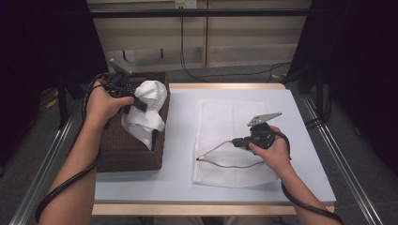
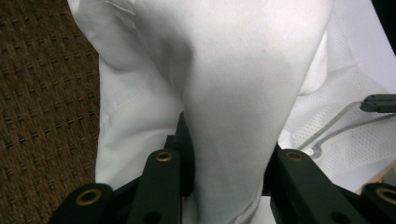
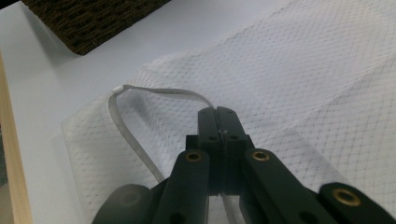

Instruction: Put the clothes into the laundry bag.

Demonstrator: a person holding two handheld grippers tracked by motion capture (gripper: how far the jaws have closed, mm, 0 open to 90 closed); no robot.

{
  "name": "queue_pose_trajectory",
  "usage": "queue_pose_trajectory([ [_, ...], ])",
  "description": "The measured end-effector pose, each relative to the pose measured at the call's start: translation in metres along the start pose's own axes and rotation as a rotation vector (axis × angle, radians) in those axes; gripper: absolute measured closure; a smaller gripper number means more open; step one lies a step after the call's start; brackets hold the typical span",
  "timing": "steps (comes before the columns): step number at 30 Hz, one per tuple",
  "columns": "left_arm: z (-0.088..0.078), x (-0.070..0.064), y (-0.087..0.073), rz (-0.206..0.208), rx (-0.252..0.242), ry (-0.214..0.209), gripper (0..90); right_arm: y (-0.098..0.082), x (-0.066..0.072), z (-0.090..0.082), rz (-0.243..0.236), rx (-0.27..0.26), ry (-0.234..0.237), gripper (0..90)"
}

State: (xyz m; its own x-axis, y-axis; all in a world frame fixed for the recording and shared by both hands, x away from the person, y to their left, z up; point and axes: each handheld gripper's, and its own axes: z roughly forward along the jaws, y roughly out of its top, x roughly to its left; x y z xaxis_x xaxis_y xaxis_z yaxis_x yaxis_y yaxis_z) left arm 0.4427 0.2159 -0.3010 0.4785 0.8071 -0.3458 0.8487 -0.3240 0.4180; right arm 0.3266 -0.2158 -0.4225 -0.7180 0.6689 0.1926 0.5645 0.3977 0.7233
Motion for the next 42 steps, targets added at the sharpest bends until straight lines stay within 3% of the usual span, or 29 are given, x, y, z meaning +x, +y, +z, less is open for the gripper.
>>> queue_pose_trajectory([
  [5,0.0,-0.01,0.001,0.022,-0.002,-0.014,71.7,0.0,0.002,0.002,-0.008,0.002,0.005,90.0],
  [7,0.0,-0.016,0.002,0.013,-0.014,-0.016,71.9,0.0,0.002,0.002,-0.01,0.003,0.005,90.0],
  [9,-0.002,-0.017,0.003,0.042,0.015,-0.02,72.0,0.0,0.003,0.002,-0.008,0.003,0.006,90.0],
  [13,-0.007,-0.023,0.006,0.04,0.005,-0.024,72.0,-0.001,0.003,0.002,-0.008,0.004,0.01,90.0],
  [16,-0.011,-0.024,0.008,0.052,0.018,-0.017,72.0,-0.001,0.003,0.002,-0.007,0.003,0.012,90.0],
  [18,-0.012,-0.024,0.009,0.034,0.006,-0.007,72.0,-0.001,0.003,0.002,-0.012,0.003,0.007,90.0],
  [20,-0.013,-0.023,0.009,0.053,0.023,-0.014,72.0,-0.001,0.004,0.002,-0.01,0.004,0.008,90.0],
  [21,-0.013,-0.025,0.008,0.036,0.018,-0.015,72.0,-0.001,0.004,0.002,-0.009,0.003,0.008,90.0],
  [26,-0.017,-0.027,0.01,0.05,0.041,-0.017,72.0,-0.002,0.004,0.003,-0.009,0.008,0.015,90.0],
  [28,-0.018,-0.029,0.01,0.036,0.024,-0.002,72.0,-0.002,0.005,0.003,-0.008,0.009,0.013,90.0],
  [33,-0.023,-0.029,0.012,0.034,0.043,0.007,72.0,-0.001,0.005,0.004,-0.013,0.008,0.017,90.0],
  [34,-0.022,-0.031,0.012,0.007,0.031,0.016,72.0,-0.001,0.005,0.004,-0.013,0.009,0.016,90.0],
  [35,-0.024,-0.031,0.013,0.037,0.063,0.031,72.0,-0.001,0.006,0.004,-0.013,0.01,0.017,90.0],
  [37,-0.025,-0.033,0.014,0.054,0.075,0.036,72.0,-0.001,0.006,0.004,-0.014,0.008,0.016,90.0],
  [42,-0.027,-0.037,0.015,0.054,0.077,0.025,72.0,0.0,0.007,0.005,-0.015,0.01,0.017,90.0],
])
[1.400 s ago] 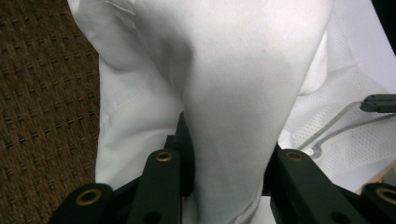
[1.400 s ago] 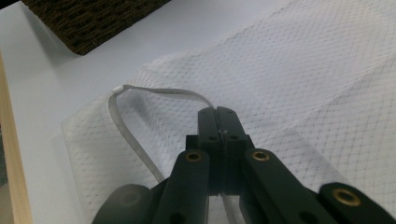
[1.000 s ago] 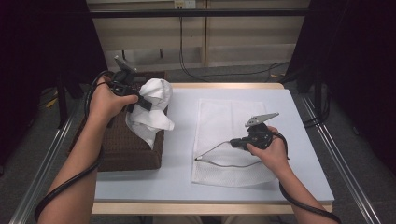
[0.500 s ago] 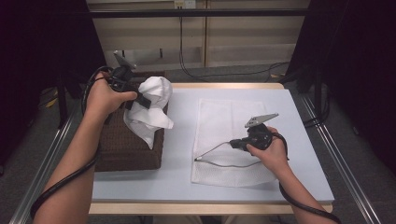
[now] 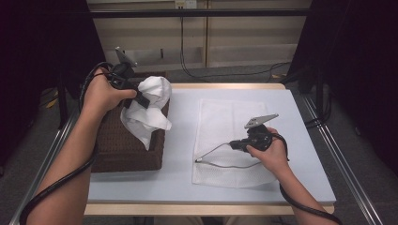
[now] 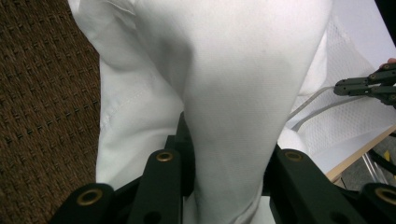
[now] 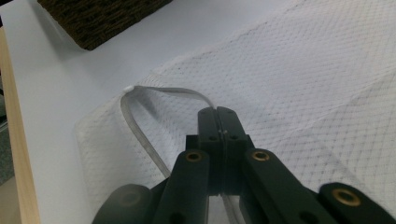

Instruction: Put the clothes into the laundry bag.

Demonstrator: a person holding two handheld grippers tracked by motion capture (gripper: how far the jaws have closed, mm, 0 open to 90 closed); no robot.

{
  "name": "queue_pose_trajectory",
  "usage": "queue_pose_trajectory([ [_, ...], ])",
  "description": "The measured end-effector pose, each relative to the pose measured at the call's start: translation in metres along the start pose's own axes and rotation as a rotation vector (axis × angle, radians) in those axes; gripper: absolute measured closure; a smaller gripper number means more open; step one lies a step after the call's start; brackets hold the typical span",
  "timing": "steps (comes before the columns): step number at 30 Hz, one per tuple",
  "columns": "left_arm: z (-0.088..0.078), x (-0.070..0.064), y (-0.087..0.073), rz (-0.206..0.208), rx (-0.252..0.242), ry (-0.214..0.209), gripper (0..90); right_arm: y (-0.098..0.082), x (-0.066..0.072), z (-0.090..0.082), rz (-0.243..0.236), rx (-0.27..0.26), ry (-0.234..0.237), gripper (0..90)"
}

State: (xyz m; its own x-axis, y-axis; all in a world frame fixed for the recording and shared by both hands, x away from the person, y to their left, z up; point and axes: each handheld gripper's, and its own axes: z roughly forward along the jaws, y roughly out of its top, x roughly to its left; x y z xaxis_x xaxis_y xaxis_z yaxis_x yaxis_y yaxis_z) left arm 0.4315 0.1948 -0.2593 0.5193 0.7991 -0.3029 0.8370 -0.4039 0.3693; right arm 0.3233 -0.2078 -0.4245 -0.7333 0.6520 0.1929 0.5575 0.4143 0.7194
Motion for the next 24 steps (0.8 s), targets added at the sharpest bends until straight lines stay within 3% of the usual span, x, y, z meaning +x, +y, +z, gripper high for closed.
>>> queue_pose_trajectory([
  [3,-0.001,-0.002,0.0,0.004,-0.002,-0.021,71.9,0.001,0.0,0.0,-0.004,0.0,0.002,90.0],
  [7,-0.003,-0.01,0.002,0.025,0.004,-0.019,71.9,0.002,-0.001,0.0,-0.007,-0.001,-0.001,90.0],
  [10,-0.003,-0.018,0.004,0.023,-0.009,-0.048,71.9,0.002,-0.001,0.001,-0.004,0.0,0.002,90.0],
  [15,0.0,-0.032,0.006,0.083,0.01,-0.077,71.9,0.002,-0.001,0.002,0.001,0.002,0.0,90.0],
  [16,0.001,-0.036,0.006,0.077,-0.001,-0.08,71.9,0.002,-0.002,0.002,0.001,0.0,-0.002,90.0],
  [17,0.002,-0.039,0.006,0.098,0.007,-0.085,71.9,0.002,-0.002,0.002,-0.002,-0.003,-0.002,90.0],
  [24,0.013,-0.061,0.006,0.143,0.017,-0.123,71.8,0.002,-0.004,0.003,0.009,-0.003,0.003,90.0],
])
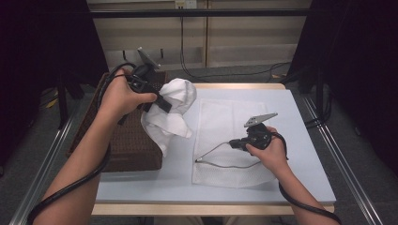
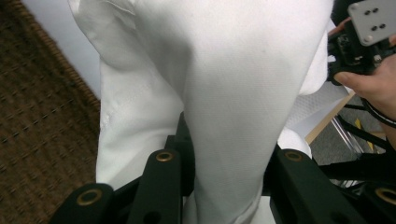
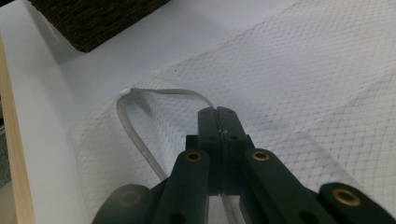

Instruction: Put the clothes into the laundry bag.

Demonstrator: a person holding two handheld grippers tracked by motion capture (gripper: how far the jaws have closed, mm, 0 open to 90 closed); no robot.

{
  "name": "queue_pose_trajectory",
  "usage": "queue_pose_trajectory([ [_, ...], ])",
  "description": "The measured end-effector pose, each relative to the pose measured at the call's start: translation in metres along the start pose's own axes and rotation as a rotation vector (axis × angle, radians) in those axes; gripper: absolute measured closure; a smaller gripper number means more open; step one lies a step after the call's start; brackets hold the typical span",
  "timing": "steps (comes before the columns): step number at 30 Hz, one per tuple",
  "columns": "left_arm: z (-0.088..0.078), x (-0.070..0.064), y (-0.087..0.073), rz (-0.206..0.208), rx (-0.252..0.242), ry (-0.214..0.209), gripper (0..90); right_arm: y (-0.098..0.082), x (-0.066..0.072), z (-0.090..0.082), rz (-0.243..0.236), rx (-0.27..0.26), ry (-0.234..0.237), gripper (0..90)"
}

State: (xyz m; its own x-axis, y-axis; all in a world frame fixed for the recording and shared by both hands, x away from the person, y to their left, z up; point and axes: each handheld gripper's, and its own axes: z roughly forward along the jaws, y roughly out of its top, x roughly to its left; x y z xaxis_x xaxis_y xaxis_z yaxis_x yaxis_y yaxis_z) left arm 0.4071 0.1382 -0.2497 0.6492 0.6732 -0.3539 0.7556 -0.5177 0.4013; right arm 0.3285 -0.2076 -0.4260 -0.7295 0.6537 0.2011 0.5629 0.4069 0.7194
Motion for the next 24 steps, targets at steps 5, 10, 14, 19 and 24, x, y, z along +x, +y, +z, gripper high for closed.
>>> queue_pose_trajectory([
  [5,0.01,-0.01,0.002,0.037,0.017,-0.016,71.8,0.001,0.0,0.0,0.002,0.002,-0.008,90.0],
  [10,0.021,-0.018,0.001,0.062,0.017,-0.027,71.8,0.002,-0.001,0.0,0.002,0.012,-0.012,90.0],
  [14,0.029,-0.025,0.0,0.089,0.033,-0.036,71.8,0.003,-0.003,0.0,-0.003,0.015,-0.021,90.0],
  [19,0.039,-0.031,-0.002,0.107,0.04,-0.058,71.8,0.005,-0.004,0.0,0.0,0.012,-0.024,90.0],
  [24,0.048,-0.036,-0.004,0.126,0.05,-0.07,71.8,0.006,-0.003,0.0,-0.003,0.015,-0.028,90.0],
])
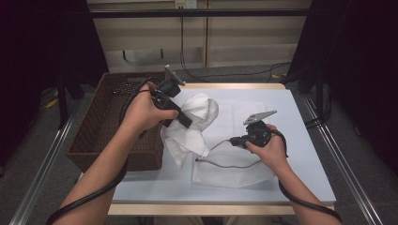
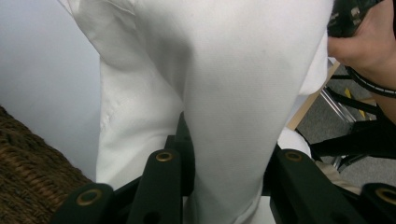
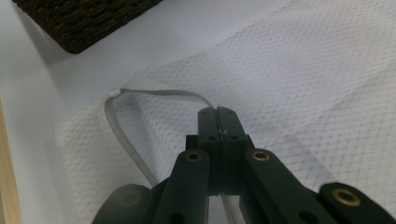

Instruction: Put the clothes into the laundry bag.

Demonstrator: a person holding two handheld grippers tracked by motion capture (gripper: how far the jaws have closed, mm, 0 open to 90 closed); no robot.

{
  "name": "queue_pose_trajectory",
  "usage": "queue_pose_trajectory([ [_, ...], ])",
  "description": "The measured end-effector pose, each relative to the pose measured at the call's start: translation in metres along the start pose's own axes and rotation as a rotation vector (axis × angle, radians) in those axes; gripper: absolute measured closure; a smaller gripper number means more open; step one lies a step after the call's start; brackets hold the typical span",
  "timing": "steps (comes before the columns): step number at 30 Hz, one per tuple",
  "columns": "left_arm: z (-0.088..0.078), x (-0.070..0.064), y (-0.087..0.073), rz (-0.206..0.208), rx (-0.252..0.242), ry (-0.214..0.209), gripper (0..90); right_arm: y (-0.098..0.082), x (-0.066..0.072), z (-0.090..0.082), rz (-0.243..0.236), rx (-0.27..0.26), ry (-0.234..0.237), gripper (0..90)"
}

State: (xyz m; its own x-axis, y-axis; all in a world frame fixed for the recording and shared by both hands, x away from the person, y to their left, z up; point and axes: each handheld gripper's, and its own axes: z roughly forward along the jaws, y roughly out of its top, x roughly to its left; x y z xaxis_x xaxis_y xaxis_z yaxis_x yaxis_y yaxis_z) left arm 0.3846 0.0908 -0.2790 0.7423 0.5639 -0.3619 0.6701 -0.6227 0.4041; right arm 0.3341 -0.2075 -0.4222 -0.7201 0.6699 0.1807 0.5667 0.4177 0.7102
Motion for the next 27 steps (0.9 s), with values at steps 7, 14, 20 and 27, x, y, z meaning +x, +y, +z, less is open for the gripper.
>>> queue_pose_trajectory([
  [7,0.013,-0.005,-0.003,0.02,0.001,-0.026,71.8,0.001,-0.001,0.0,0.008,-0.008,0.001,90.0],
  [14,0.027,-0.011,-0.004,0.046,0.023,-0.051,71.8,0.003,0.0,0.0,0.003,-0.004,-0.01,90.0],
  [20,0.036,-0.015,-0.004,0.068,0.04,-0.058,71.8,0.005,-0.002,-0.001,0.014,-0.019,-0.013,90.0],
  [27,0.051,-0.015,-0.009,0.077,0.039,-0.074,71.8,0.007,-0.001,0.001,0.012,-0.016,-0.014,90.0],
])
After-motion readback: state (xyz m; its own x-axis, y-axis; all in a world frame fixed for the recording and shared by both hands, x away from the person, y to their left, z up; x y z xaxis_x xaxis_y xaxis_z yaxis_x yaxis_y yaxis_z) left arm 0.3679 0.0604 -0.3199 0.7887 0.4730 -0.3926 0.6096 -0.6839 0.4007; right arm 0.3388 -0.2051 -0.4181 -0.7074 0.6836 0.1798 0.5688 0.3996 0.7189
